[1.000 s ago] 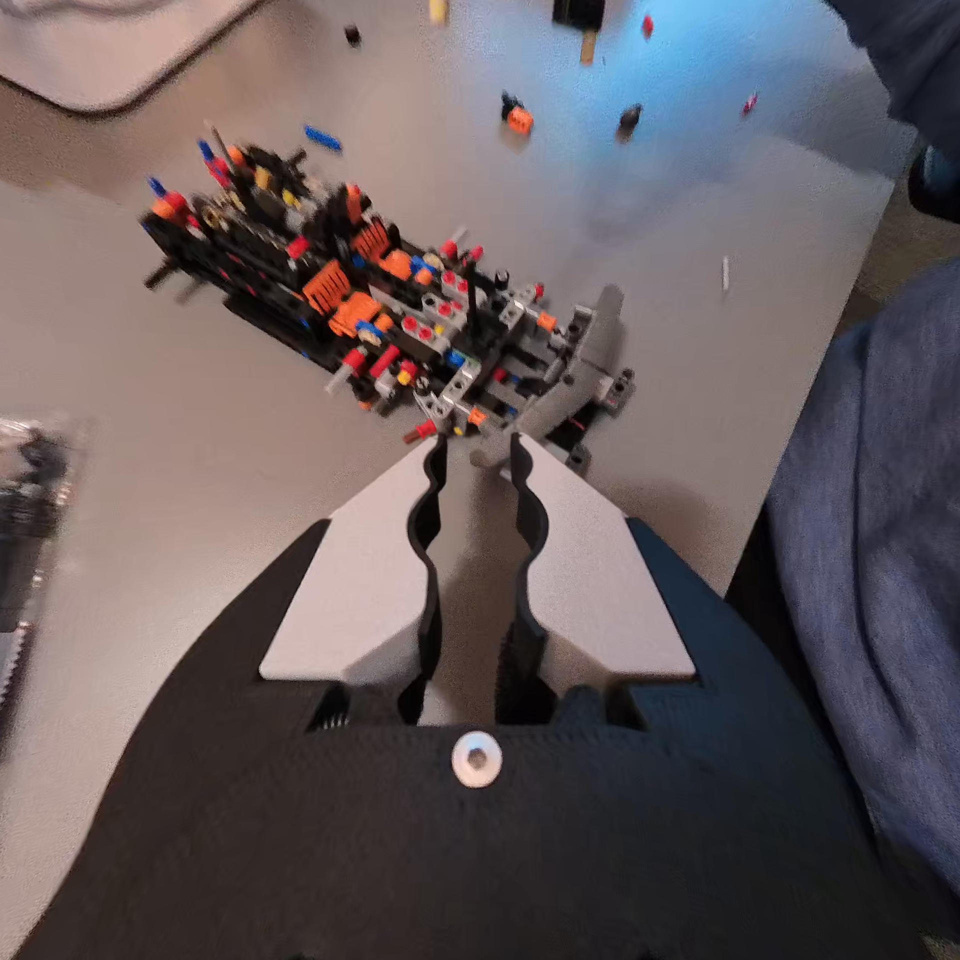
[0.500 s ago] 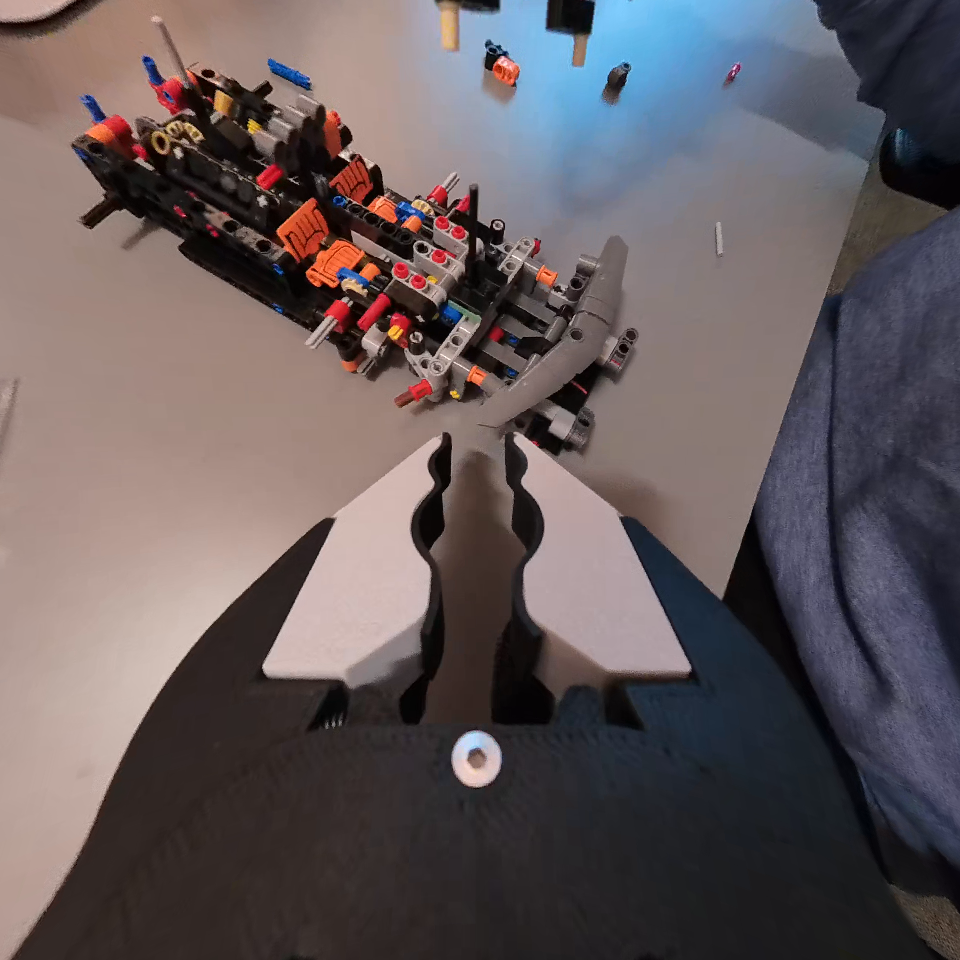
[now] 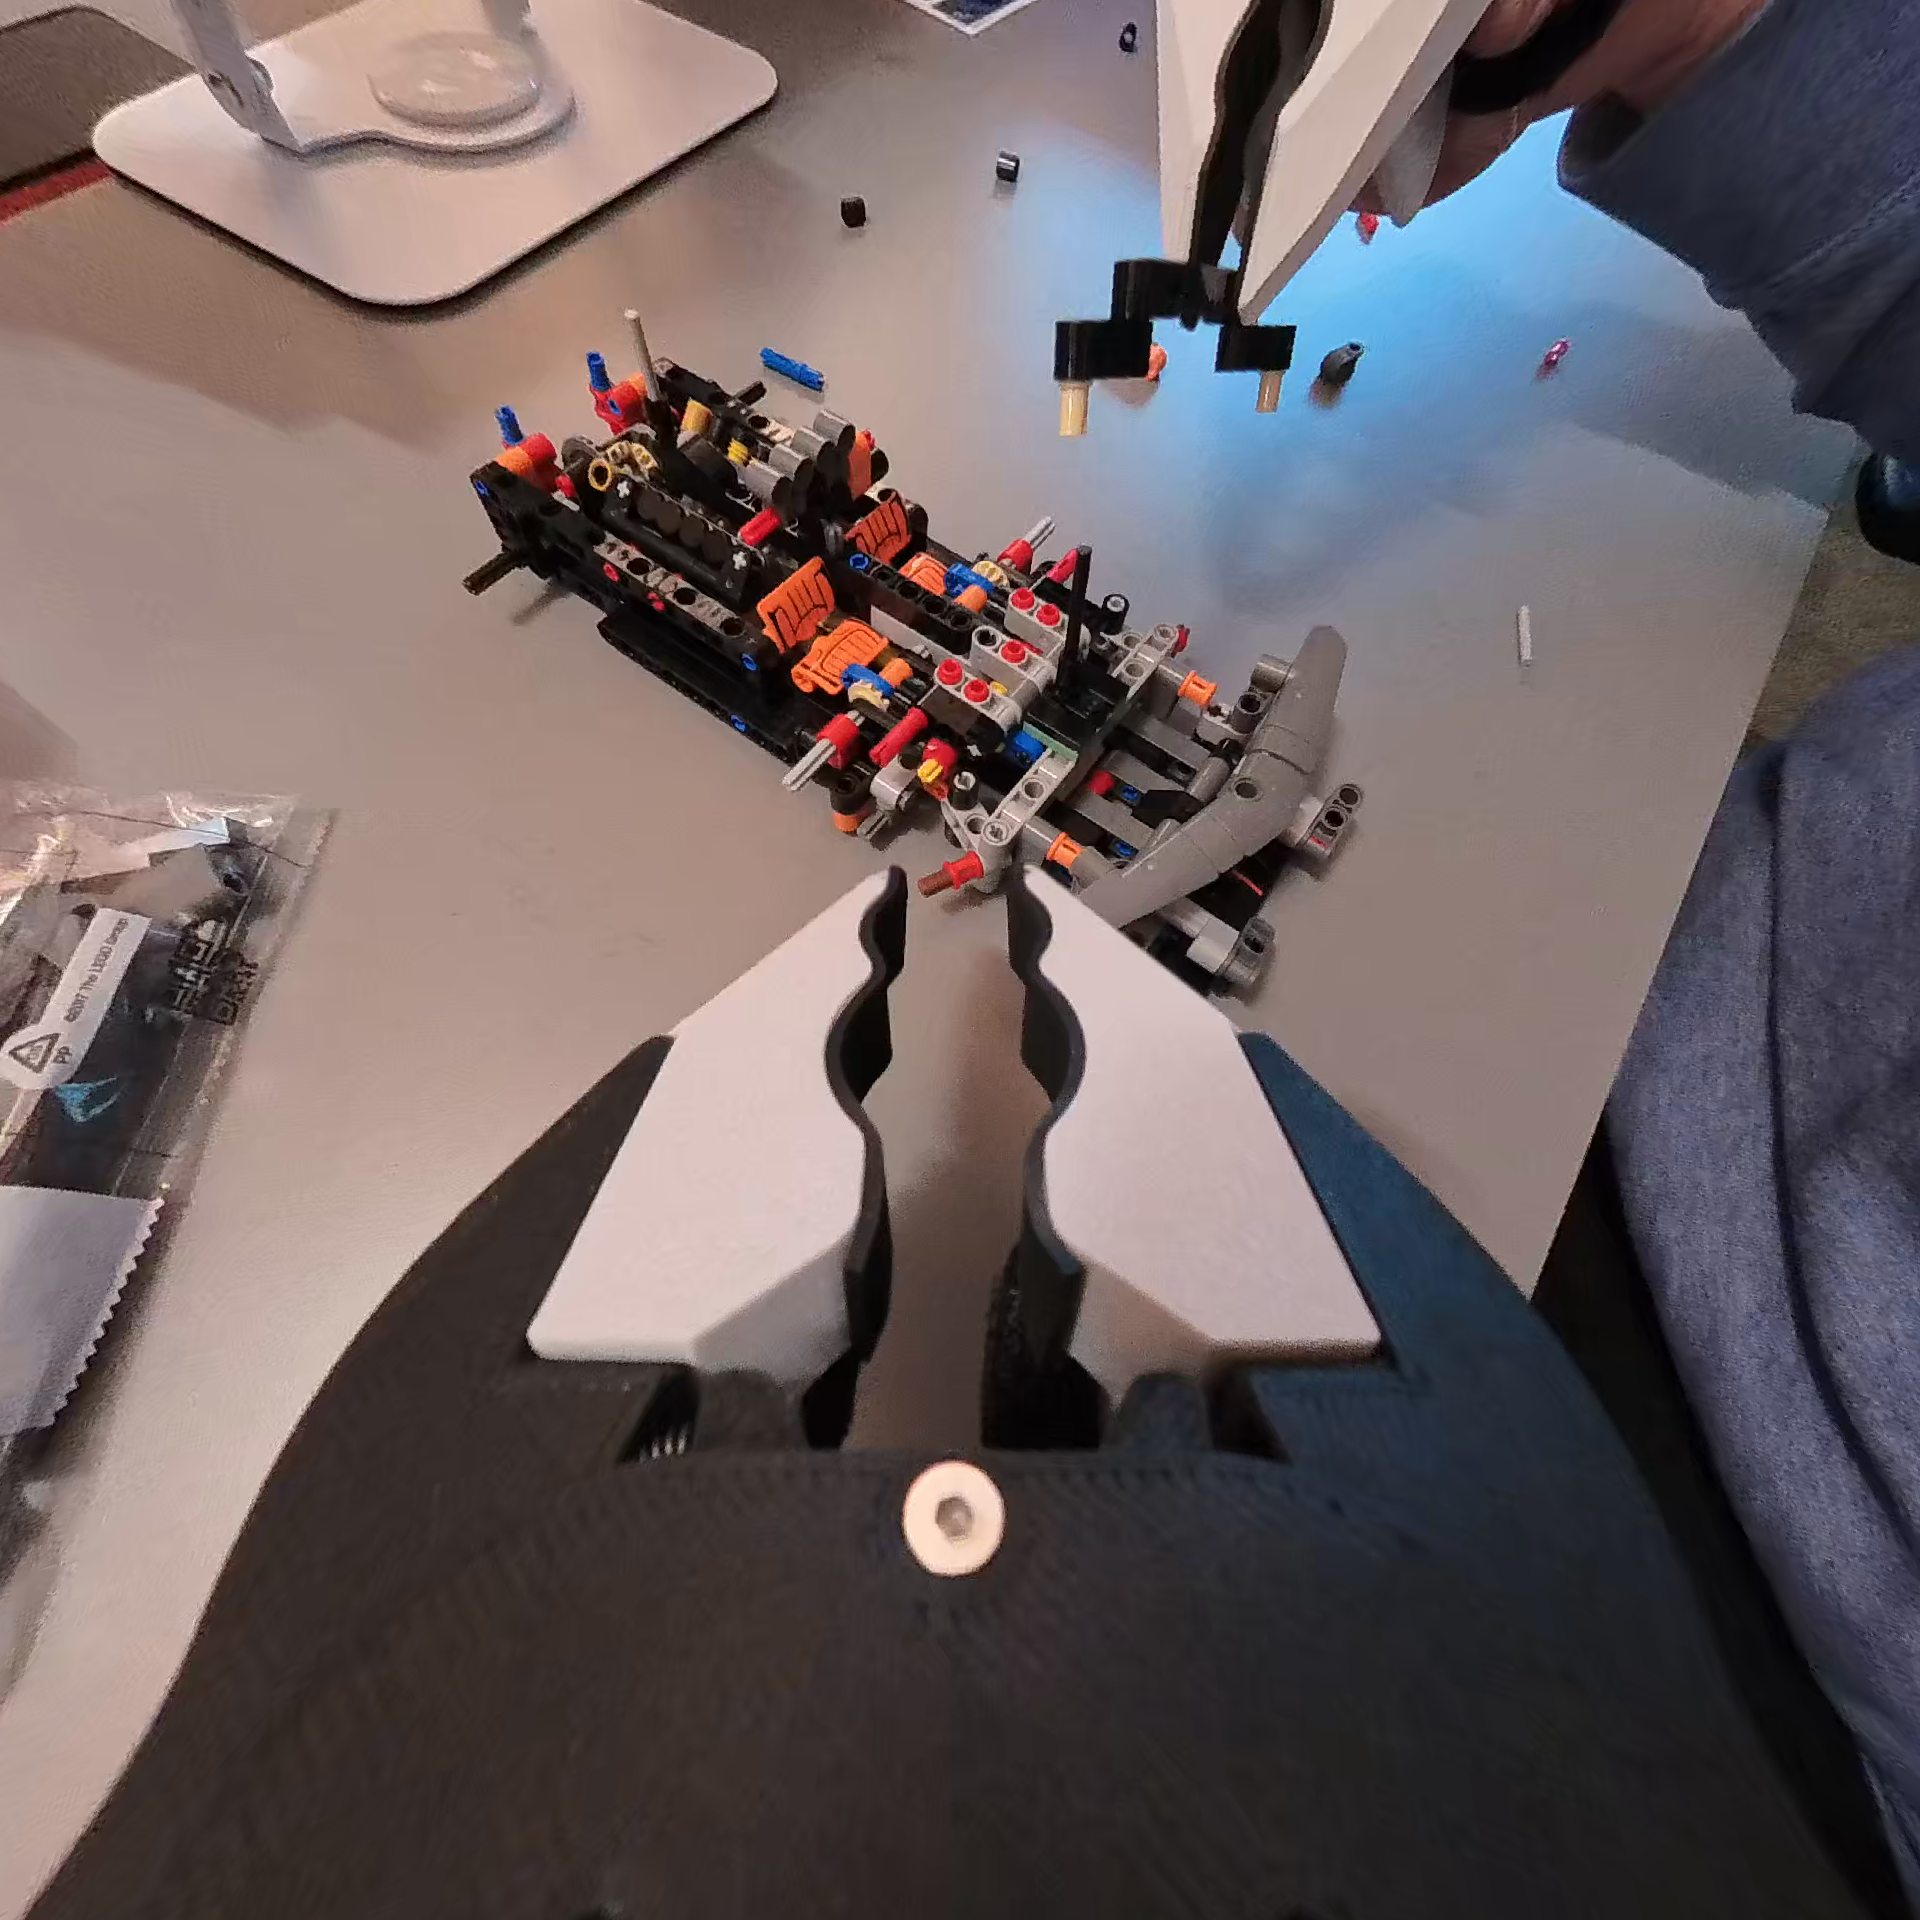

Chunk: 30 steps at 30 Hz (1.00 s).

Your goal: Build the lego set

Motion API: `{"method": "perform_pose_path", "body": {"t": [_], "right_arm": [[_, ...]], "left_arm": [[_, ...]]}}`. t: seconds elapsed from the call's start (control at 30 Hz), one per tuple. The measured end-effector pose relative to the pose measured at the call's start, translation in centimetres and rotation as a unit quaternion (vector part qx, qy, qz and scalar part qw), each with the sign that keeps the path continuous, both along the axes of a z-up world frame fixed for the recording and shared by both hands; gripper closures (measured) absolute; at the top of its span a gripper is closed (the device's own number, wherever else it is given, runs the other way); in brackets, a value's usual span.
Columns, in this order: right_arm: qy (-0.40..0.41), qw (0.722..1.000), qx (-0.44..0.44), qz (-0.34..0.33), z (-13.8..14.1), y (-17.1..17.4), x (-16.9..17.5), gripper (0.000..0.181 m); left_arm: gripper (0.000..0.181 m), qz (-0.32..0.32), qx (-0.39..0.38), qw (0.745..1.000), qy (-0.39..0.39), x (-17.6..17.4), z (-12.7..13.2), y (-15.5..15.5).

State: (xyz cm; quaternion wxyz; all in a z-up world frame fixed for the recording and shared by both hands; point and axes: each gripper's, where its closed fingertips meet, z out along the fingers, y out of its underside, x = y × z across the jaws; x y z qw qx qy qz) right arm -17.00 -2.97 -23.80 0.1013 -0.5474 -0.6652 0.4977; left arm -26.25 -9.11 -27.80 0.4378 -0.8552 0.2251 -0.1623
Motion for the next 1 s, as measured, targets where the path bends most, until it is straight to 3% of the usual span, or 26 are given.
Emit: {"method": "perform_pose_path", "body": {"t": [0.57,0.77,1.0], "right_arm": [[-0.004,1.000,0.011,0.000,-0.1,-0.2,-0.1,0.176],[0.001,1.000,0.010,-0.015,0.2,0.8,0.3,0.177],[0.000,1.000,0.003,-0.017,-0.1,1.1,0.3,0.177]], "left_arm": [[0.164,0.012,0.036,0.999,0.012,-0.1,1.3,1.2],[0.164,0.010,-0.004,0.999,0.043,0.6,-0.3,2.5],[0.168,0.068,-0.063,0.995,0.042,1.3,-1.5,3.1]]}}
